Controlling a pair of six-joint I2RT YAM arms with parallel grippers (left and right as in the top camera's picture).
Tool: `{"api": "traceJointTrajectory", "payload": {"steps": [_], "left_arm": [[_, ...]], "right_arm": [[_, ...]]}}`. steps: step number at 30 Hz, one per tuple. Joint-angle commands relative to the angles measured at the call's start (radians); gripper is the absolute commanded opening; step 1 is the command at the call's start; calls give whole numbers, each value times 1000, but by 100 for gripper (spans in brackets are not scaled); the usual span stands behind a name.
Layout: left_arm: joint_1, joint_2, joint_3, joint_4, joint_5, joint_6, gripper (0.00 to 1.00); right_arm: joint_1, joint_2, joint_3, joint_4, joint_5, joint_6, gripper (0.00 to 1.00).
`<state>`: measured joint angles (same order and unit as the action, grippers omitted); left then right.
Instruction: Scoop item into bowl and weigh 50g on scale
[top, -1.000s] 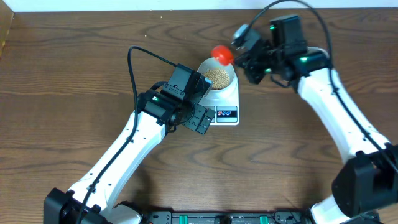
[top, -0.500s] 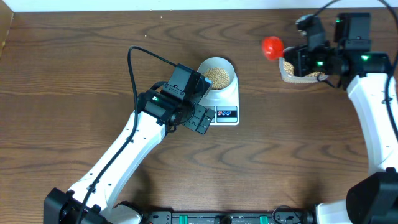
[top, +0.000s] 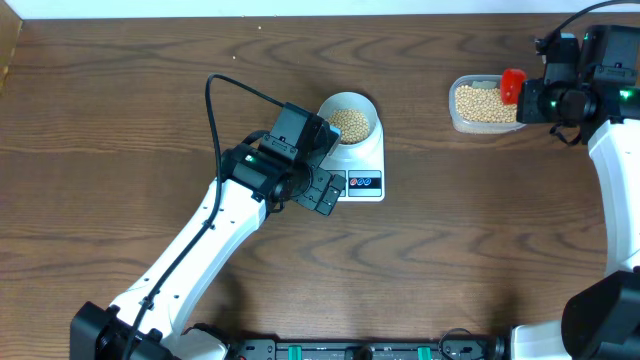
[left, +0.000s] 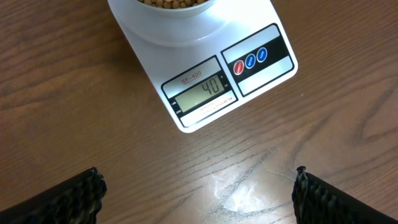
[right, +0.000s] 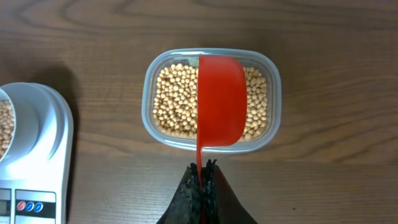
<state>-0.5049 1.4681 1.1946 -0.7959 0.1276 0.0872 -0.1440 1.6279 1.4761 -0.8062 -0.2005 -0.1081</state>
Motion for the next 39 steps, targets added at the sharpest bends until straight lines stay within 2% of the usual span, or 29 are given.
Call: {"api": "traceJointTrajectory", "payload": {"steps": [1,18,39], "left_arm": [[5,-5,3,0,-9,17,98],[5,-5,3,0,-9,17,98],[5,-5,3,0,-9,17,98]], "right_arm": [[-8,-6,2,12,18,18,1],[-23,-6,2,153,12,32,1],[-23,-6,2,105,23,48,1]]}}
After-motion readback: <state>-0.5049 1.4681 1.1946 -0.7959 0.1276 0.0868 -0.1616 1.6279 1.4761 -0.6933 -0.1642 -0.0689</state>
